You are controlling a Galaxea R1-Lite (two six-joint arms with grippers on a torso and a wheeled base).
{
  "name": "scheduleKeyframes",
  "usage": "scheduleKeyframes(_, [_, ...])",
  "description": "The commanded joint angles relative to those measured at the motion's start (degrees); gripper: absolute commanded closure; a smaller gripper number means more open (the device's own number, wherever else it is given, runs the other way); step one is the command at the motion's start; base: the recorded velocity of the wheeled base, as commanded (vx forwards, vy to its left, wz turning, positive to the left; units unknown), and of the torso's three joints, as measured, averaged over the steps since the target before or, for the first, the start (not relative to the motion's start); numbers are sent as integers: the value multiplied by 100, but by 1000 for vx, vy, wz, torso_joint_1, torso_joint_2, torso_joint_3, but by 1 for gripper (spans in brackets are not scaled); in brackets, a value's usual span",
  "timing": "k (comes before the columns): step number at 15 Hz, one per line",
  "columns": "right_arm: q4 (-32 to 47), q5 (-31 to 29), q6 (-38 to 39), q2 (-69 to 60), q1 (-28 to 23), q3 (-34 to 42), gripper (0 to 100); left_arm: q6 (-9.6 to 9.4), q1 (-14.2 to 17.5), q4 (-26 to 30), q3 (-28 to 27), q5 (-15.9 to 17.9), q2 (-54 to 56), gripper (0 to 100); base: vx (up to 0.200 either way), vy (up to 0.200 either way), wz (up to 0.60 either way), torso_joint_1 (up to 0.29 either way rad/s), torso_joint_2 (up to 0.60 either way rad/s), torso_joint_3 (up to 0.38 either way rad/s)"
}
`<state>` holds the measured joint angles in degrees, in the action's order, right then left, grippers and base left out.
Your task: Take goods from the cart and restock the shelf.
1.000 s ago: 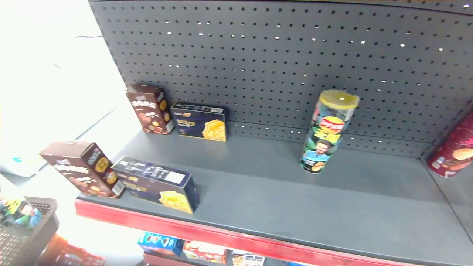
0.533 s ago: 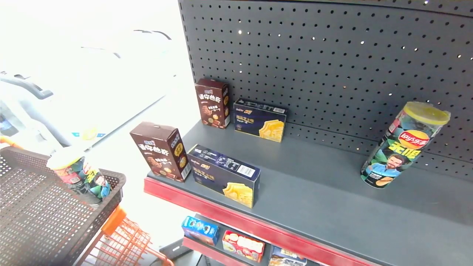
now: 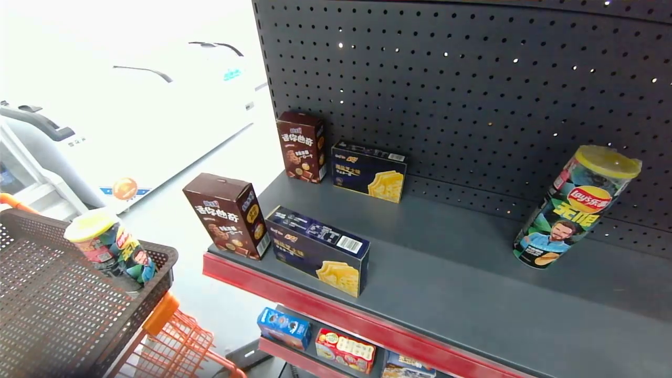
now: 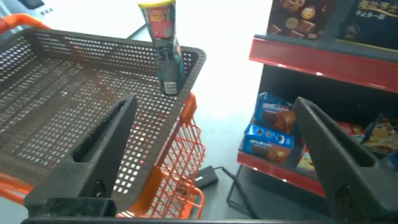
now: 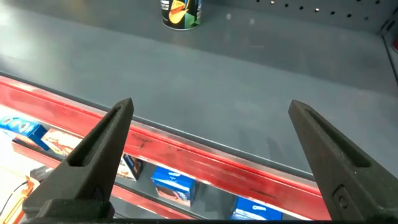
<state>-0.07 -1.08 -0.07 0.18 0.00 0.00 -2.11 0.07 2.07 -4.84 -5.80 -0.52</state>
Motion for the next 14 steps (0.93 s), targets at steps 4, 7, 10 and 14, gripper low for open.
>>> scheduleKeyframes(4, [-1,3,-1,8,0,0,0,-44,-42,751,-1511,-430,-2215,0,0,0,0,0,0,0])
scheduleKeyframes(7, [-1,3,-1,-1,0,0,0,123,406,672,-1546,-334,-3182,0,0,0,0,0,0,0])
scheduleKeyframes(10, [-1,3,-1,-1,0,0,0,35,1803,-295,-1661,818,-4641,0,0,0,0,0,0,0])
scheduleKeyframes(14, [-1,3,-1,-1,0,0,0,-158,2313,-2167,-1581,1292,-6706,0,0,0,0,0,0,0])
